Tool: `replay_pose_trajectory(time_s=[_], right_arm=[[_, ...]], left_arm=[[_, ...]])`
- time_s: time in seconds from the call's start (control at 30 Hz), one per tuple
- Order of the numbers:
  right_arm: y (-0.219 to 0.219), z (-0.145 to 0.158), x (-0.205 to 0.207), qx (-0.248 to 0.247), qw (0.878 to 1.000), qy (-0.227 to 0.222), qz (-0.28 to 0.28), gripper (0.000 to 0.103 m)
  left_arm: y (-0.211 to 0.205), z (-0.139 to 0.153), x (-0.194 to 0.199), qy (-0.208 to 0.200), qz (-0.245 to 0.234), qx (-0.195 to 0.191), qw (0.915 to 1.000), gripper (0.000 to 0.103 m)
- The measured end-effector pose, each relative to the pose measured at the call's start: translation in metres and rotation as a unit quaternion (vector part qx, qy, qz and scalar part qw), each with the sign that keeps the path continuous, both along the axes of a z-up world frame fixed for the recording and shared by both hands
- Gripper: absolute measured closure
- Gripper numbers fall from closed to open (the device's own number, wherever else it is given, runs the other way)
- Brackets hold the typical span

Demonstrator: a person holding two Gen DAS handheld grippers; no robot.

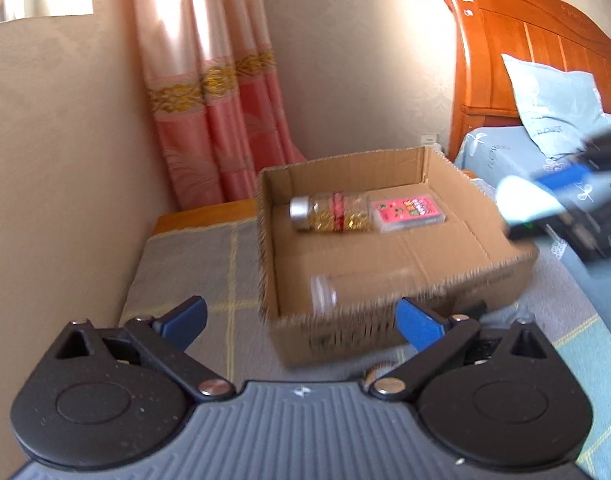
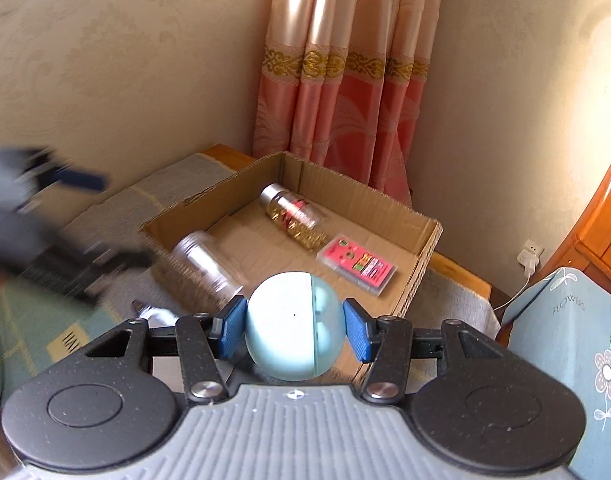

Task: Organize rigid objects
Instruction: 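Lower clear jar and blue ball into the box and open both tools, then move both tools back toward the white bottle and toy train pieces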

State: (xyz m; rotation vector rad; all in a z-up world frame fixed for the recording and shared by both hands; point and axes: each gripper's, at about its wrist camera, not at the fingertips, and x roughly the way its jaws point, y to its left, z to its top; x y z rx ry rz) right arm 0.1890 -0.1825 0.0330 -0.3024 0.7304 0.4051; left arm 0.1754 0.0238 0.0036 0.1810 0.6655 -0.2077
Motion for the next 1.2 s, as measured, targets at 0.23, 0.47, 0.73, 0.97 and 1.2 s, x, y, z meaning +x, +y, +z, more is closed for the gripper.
replay_pose_trajectory(time_s=[0.23,0.47,0.73,0.97,1.2], right_arm=[[0.008,-0.019,0.054,-0.007,0.999,0.031,-0.03,0.045],[0.008,-0.044,0.089,-0.003,0.995,0.055,-0.084,0.04],[-0.002,-0.023,0.07,0.015,0.992,0.022,-0.12,0.0],[-0.006,-0.018,0.032,0.022,0.99,0.021,-0.136,0.0],[-0.008,-0.041,-0.02,0.014,0.985,0.0,-0.171,0.0]], left_arm=[[0.011,-0.013,-0.028,0.02,0.018,0.018,0.9995,0.002],[0.029,-0.018,-0.028,0.025,0.047,0.007,0.9986,0.002],[0.036,-0.019,-0.027,0.028,0.044,0.002,0.9986,0.002],[0.036,-0.023,-0.026,0.034,0.045,0.001,0.9984,0.002],[0.039,-0.032,-0.029,0.049,0.036,0.003,0.9982,0.002]])
